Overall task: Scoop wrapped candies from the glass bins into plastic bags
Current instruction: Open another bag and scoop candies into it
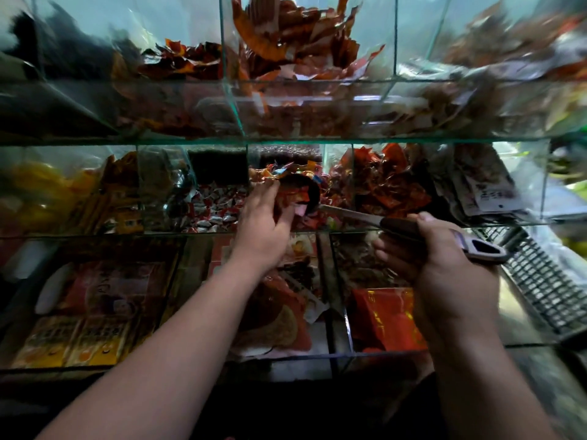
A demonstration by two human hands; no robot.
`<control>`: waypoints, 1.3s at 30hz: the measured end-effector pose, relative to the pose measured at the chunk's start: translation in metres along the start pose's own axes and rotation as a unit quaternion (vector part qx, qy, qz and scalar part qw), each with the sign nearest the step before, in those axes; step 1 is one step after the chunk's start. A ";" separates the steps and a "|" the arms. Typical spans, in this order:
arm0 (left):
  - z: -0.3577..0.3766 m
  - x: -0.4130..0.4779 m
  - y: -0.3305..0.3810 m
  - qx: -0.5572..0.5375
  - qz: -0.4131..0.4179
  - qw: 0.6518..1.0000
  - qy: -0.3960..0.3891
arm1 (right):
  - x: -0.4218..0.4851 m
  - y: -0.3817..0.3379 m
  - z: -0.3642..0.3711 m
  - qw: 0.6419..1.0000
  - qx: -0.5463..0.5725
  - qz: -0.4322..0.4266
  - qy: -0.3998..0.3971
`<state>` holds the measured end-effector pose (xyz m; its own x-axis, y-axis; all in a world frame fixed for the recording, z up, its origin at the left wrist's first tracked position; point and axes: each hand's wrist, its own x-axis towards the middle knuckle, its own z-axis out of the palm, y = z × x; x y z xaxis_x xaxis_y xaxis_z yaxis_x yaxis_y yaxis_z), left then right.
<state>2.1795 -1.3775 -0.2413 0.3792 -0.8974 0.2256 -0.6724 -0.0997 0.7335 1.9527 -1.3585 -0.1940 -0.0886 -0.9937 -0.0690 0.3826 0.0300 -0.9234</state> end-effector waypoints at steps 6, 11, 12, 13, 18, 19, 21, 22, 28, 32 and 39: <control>-0.015 -0.022 -0.024 -0.054 -0.067 0.995 0.042 | 0.035 0.036 0.020 0.974 -0.186 -0.129 -0.027; -0.022 -0.054 -0.053 0.004 -0.092 0.995 0.039 | 0.047 0.049 0.033 0.876 -0.379 -0.258 -0.150; -0.022 -0.057 -0.057 0.007 -0.102 0.994 0.032 | 0.044 0.050 0.035 0.850 -0.415 -0.277 -0.169; -0.022 -0.060 -0.059 0.011 -0.107 0.994 0.027 | 0.040 0.050 0.036 0.831 -0.437 -0.297 -0.176; -0.023 -0.069 -0.068 0.036 -0.106 0.993 0.032 | 0.006 0.039 0.022 0.839 -0.380 -0.368 -0.128; -0.024 -0.071 -0.070 0.041 -0.114 0.992 0.031 | -0.003 0.037 0.017 0.846 -0.359 -0.377 -0.111; -0.025 -0.077 -0.076 0.044 -0.138 0.989 0.022 | -0.019 0.036 0.011 0.863 -0.320 -0.379 -0.093; -0.025 -0.080 -0.078 0.047 -0.150 0.988 0.014 | -0.025 0.037 0.010 0.875 -0.299 -0.368 -0.093; -0.030 -0.111 -0.096 0.121 -0.200 0.972 -0.029 | -0.015 0.052 0.019 0.885 -0.338 -0.292 -0.130; -0.024 -0.135 -0.112 0.162 -0.253 0.952 -0.067 | -0.020 0.039 0.018 0.887 -0.313 -0.310 -0.138; -0.023 -0.118 -0.116 0.137 -0.233 0.963 -0.024 | -0.065 -0.021 0.005 0.979 -0.113 -0.061 -0.158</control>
<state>2.2276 -1.2501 -0.3378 0.6550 -0.7459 -0.1208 -0.5810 -0.5994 0.5506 1.9546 -1.2950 -0.1680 0.1813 -0.9743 0.1336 0.1701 -0.1028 -0.9801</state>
